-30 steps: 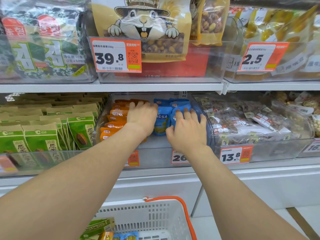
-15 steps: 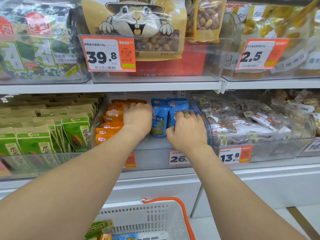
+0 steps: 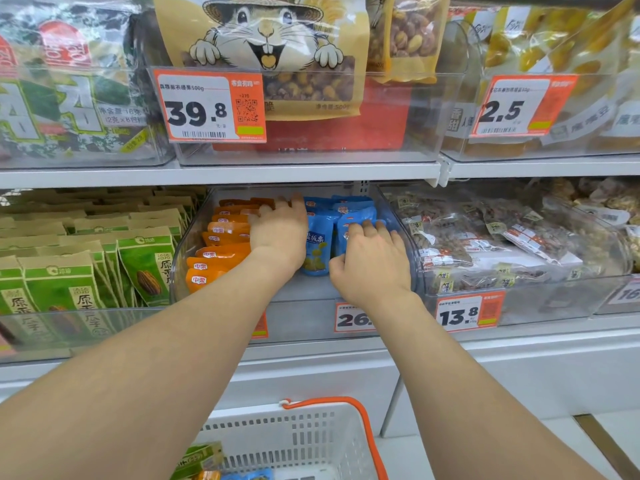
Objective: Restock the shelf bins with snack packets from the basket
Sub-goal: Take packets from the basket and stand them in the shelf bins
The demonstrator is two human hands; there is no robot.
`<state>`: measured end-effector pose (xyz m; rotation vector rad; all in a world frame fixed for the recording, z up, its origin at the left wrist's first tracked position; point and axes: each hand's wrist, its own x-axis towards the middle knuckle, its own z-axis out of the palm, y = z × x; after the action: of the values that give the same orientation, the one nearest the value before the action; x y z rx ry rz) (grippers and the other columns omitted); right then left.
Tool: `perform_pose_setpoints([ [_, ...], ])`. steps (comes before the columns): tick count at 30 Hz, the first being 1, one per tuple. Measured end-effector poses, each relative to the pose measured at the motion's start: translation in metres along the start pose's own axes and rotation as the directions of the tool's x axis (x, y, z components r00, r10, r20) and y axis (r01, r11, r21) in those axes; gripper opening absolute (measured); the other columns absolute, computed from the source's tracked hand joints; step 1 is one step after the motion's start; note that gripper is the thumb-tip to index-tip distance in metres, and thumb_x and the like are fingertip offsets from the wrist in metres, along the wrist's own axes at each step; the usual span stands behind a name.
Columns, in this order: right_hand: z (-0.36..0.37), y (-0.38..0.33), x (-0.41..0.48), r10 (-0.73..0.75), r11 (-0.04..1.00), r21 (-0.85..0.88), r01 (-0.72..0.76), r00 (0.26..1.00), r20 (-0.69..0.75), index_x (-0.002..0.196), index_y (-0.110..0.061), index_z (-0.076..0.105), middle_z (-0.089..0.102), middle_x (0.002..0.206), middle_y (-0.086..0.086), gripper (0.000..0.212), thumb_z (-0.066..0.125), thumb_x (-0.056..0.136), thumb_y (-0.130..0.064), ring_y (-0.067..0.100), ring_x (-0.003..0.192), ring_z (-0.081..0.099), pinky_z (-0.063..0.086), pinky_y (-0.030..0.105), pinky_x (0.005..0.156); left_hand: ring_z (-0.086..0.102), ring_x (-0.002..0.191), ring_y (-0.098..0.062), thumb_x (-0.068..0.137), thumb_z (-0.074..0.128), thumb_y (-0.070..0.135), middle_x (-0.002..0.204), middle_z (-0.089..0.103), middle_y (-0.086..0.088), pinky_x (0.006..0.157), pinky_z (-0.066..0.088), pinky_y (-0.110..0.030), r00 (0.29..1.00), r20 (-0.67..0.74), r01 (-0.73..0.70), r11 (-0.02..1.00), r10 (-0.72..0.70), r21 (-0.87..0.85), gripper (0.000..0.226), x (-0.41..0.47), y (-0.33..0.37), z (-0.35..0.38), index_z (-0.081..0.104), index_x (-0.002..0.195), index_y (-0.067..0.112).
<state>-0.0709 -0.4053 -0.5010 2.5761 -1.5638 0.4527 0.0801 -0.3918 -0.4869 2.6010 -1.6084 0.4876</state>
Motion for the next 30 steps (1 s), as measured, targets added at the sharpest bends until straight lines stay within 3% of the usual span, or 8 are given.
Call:
perform_pose_setpoints([
  [6,0.004,0.001,0.003,0.003,1.000,0.009,-0.003,1.000,-0.002,0.139,-0.007,0.053,0.053,0.149,0.017,0.061,0.048,0.087,-0.038,0.038,0.148,0.036,0.029,0.053,0.120,0.037,0.141,-0.038,0.087,0.077,0.041,0.156,0.040,-0.013,0.113,0.033,-0.056,0.982,0.091,-0.165,0.986,0.162,0.026,0.096,0.012,0.006,0.007,0.021,0.162,0.018],
  [13,0.006,0.003,0.005,-0.002,1.000,0.029,0.003,1.000,-0.017,0.138,-0.007,0.054,0.055,0.146,0.018,0.061,0.047,0.086,-0.039,0.038,0.145,0.039,0.032,0.052,0.118,0.045,0.133,-0.037,0.088,0.073,0.007,0.140,0.054,-0.017,0.106,0.032,-0.054,0.980,0.144,-0.138,0.990,0.138,-0.010,0.092,0.015,0.019,0.004,0.018,0.161,0.011],
  [17,0.004,0.002,0.004,0.000,0.999,0.042,0.000,1.000,-0.019,0.136,-0.006,0.055,0.057,0.143,0.018,0.074,0.032,0.076,-0.042,0.038,0.141,0.042,0.033,0.052,0.115,0.050,0.126,-0.037,0.089,0.072,0.009,0.135,0.057,-0.014,0.100,0.032,-0.050,0.974,0.142,-0.178,0.984,0.178,-0.013,0.083,0.019,0.025,0.002,0.022,0.156,0.012],
  [22,0.004,0.002,0.004,0.003,0.999,0.043,-0.002,1.000,-0.019,0.135,-0.006,0.056,0.055,0.146,0.019,0.074,0.031,0.076,-0.044,0.038,0.144,0.040,0.033,0.052,0.115,0.057,0.120,-0.036,0.092,0.073,0.018,0.132,0.061,-0.013,0.098,0.035,-0.047,0.983,0.064,-0.169,0.983,0.173,-0.068,0.075,0.020,0.026,0.007,0.030,0.153,0.015],
  [27,0.006,0.002,0.002,0.008,0.999,0.045,-0.005,0.998,-0.064,0.133,-0.005,0.060,0.058,0.142,0.020,0.068,0.044,0.086,-0.051,0.038,0.142,0.043,0.035,0.052,0.114,0.054,0.127,-0.037,0.092,0.074,0.038,0.139,0.058,-0.013,0.098,0.038,-0.047,0.980,-0.086,-0.185,0.978,0.177,-0.098,0.074,0.010,0.013,0.005,0.035,0.152,0.016],
  [30,-0.003,-0.001,-0.005,-0.051,0.998,0.027,0.057,0.979,-0.196,0.114,-0.004,0.068,0.067,0.121,0.019,0.053,0.048,0.085,-0.044,0.039,0.123,0.055,0.042,0.049,0.102,0.057,0.121,-0.036,0.095,0.068,0.029,0.132,0.061,-0.011,0.096,0.042,-0.047,0.954,-0.238,-0.222,0.965,0.185,-0.142,0.051,-0.008,0.000,-0.007,0.048,0.141,0.019],
])
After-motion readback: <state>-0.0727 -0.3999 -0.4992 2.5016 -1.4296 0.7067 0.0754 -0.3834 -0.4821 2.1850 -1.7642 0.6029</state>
